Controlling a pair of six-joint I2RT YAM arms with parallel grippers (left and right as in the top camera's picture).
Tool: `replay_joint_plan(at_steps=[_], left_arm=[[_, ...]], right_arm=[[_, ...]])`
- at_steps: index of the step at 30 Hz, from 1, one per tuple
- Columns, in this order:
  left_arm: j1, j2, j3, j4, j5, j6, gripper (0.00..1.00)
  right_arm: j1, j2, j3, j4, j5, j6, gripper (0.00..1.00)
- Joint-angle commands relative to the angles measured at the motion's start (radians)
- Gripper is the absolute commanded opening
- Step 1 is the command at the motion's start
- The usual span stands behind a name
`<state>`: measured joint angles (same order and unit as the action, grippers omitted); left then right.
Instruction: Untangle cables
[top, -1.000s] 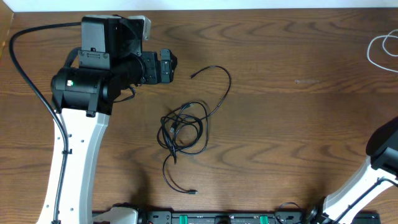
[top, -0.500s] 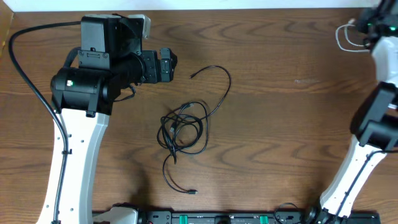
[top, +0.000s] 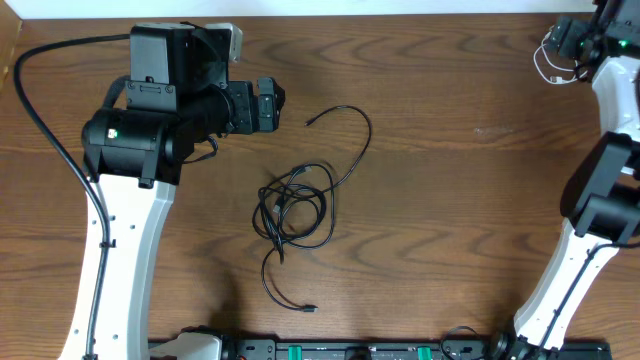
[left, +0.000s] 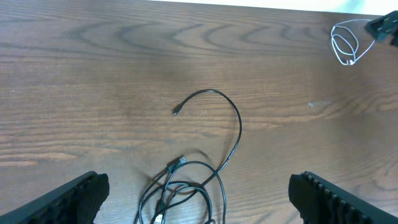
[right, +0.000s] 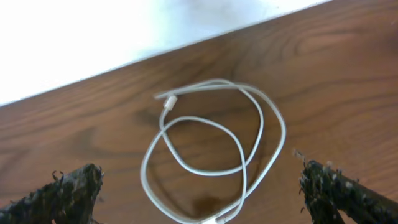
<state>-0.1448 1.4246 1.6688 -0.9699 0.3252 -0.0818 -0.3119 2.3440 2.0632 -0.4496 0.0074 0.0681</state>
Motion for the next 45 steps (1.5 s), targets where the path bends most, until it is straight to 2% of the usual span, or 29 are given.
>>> replay_joint_plan(at_steps=[1, 9, 15, 20, 24, 30, 37, 45], left_arm=[[0.004, 0.000, 0.015, -0.002, -0.009, -0.005, 0.97], [0.004, 0.000, 0.015, -0.002, -0.009, -0.005, 0.97], [0.004, 0.000, 0.016, -0.019, -0.002, 0.059, 0.98], [0.004, 0.000, 0.015, -0.126, -0.002, 0.138, 0.98], [0.004, 0.000, 0.000, -0.175, -0.006, 0.168, 0.98], [0.004, 0.015, -0.035, -0.178, -0.006, 0.168, 0.98], [0.004, 0.043, -0.035, -0.178, -0.005, 0.168, 0.98], [0.004, 0.062, -0.035, -0.177, -0.005, 0.168, 0.98]], right_arm=[[-0.008, -0.192, 0.015, -0.072, -0.045, 0.005, 0.99], [-0.007, -0.371, 0.015, -0.293, -0.062, 0.005, 0.99], [-0.007, -0.449, 0.015, -0.488, -0.372, 0.005, 0.99], [0.015, -0.452, 0.015, -0.668, -0.561, 0.005, 0.98], [0.070, -0.447, 0.014, -0.769, -0.560, -0.047, 0.94], [0.171, -0.446, 0.014, -0.837, -0.441, -0.076, 0.96], [0.245, -0.446, 0.014, -0.849, -0.424, -0.077, 0.98], [0.250, -0.446, 0.014, -0.853, -0.412, -0.076, 0.98]])
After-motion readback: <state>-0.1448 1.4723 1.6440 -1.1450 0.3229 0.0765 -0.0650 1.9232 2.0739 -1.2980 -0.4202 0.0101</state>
